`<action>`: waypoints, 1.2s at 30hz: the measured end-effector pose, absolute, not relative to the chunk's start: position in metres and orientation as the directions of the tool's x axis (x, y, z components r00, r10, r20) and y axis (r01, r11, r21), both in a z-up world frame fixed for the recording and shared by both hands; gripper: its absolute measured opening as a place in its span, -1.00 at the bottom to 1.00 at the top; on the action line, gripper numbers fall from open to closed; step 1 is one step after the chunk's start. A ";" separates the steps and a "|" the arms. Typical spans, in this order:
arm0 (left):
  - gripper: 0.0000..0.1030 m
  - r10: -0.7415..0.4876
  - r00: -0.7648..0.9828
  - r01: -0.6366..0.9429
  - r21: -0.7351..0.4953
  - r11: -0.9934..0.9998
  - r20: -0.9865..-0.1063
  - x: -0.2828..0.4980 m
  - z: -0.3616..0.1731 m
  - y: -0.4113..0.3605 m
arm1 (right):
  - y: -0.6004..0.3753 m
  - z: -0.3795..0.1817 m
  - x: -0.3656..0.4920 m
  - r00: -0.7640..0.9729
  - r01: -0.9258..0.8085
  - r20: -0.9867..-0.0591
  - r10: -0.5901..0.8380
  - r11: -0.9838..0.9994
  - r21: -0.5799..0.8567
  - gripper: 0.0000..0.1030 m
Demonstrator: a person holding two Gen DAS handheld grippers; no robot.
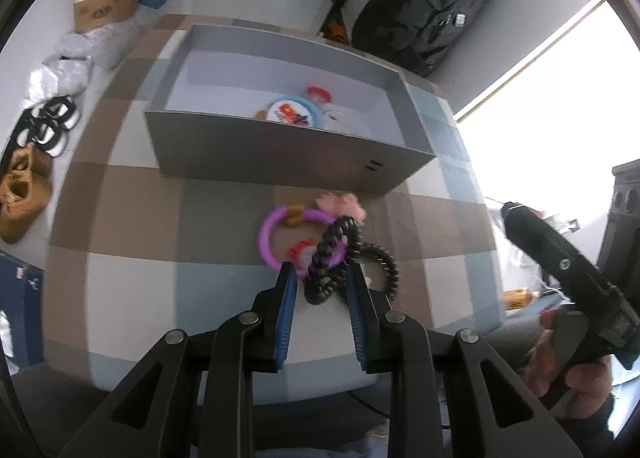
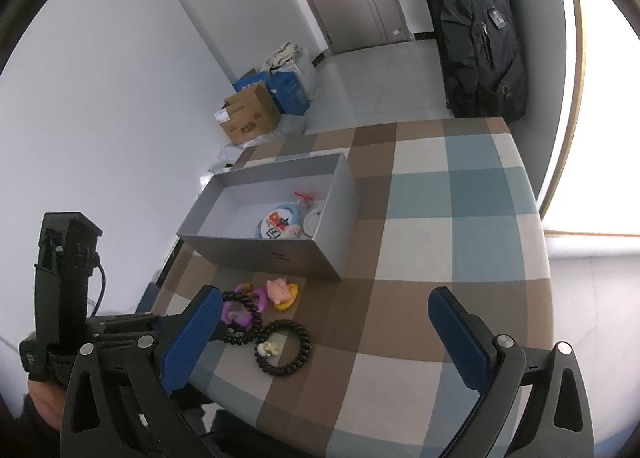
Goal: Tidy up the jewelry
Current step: 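Lift the black beaded bracelet with the left gripper toward the box, then grasp the second black beaded bracelet with the right gripper while the left holds its bracelet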
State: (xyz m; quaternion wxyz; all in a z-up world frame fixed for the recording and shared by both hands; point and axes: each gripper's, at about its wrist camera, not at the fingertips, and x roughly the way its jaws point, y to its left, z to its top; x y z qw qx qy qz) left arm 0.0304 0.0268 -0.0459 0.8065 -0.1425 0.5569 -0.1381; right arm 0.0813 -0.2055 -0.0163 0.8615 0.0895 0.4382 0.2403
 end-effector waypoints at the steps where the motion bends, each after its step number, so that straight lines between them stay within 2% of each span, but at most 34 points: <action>1: -0.63 -0.382 0.343 0.059 -0.386 0.921 -0.858 0.031 -0.046 0.028 | -0.205 -0.016 0.081 0.500 -0.335 -0.713 0.492 0.869 0.365 1.00; 3: -0.80 -0.385 0.357 0.053 -0.393 0.918 -0.851 0.030 -0.045 0.031 | -0.204 -0.016 0.081 0.499 -0.338 -0.712 0.494 0.867 0.365 1.00; 6: -0.82 -0.385 0.378 0.065 -0.390 0.918 -0.842 0.030 -0.040 0.032 | -0.203 -0.016 0.080 0.498 -0.342 -0.713 0.494 0.867 0.362 1.00; 8: -0.90 -0.369 0.393 0.079 -0.369 0.926 -0.842 0.030 -0.036 0.031 | -0.202 -0.017 0.080 0.495 -0.343 -0.715 0.493 0.867 0.361 1.00; 16: -0.90 -0.388 0.418 0.088 -0.389 0.917 -0.821 0.032 -0.032 0.032 | -0.201 -0.020 0.082 0.480 -0.345 -0.723 0.497 0.865 0.365 1.00; 26: -0.90 -0.459 0.497 0.072 -0.493 0.867 -0.736 0.035 -0.013 0.049 | -0.182 -0.038 0.074 0.366 -0.428 -0.772 0.520 0.831 0.356 0.99; 36: -0.90 -0.473 0.558 0.096 -0.512 0.853 -0.682 0.038 0.001 0.059 | -0.132 -0.060 0.054 0.336 -0.610 -0.845 0.416 0.780 0.141 0.53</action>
